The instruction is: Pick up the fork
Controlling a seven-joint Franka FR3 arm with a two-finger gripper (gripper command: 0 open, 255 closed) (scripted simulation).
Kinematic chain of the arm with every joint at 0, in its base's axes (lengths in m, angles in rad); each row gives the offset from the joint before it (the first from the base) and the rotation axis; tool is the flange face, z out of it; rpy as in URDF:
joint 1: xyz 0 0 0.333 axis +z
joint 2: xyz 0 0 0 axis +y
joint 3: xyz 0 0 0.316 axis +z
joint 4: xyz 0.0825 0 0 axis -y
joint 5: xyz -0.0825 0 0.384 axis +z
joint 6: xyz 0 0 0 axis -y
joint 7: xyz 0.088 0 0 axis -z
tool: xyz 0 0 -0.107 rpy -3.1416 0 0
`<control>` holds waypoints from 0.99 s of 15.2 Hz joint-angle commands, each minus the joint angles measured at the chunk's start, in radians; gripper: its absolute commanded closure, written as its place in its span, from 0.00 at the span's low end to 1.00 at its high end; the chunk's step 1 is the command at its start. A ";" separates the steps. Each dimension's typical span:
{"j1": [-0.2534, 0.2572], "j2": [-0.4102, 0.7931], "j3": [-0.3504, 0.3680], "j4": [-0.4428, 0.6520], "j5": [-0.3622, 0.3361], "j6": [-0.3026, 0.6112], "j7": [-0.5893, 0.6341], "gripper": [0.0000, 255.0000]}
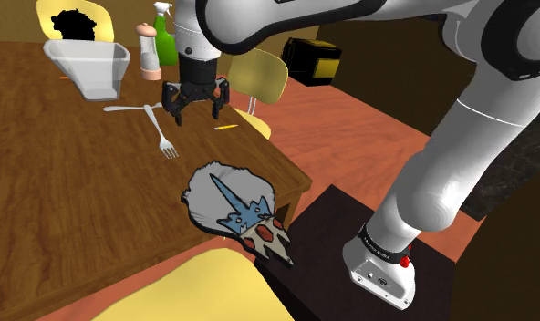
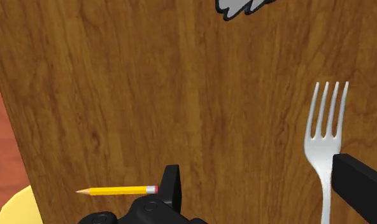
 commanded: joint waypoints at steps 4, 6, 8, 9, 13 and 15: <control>0.051 0.201 0.029 0.183 -0.090 -0.003 0.127 0.00; 0.069 0.252 0.029 0.234 -0.112 -0.008 0.154 0.00; 0.070 0.257 0.028 0.214 -0.116 0.016 0.158 0.00; 0.070 0.260 0.027 0.205 -0.118 0.028 0.160 0.00; 0.071 0.277 0.023 0.165 -0.130 0.083 0.172 0.00; 0.071 0.277 0.023 0.164 -0.130 0.083 0.172 0.00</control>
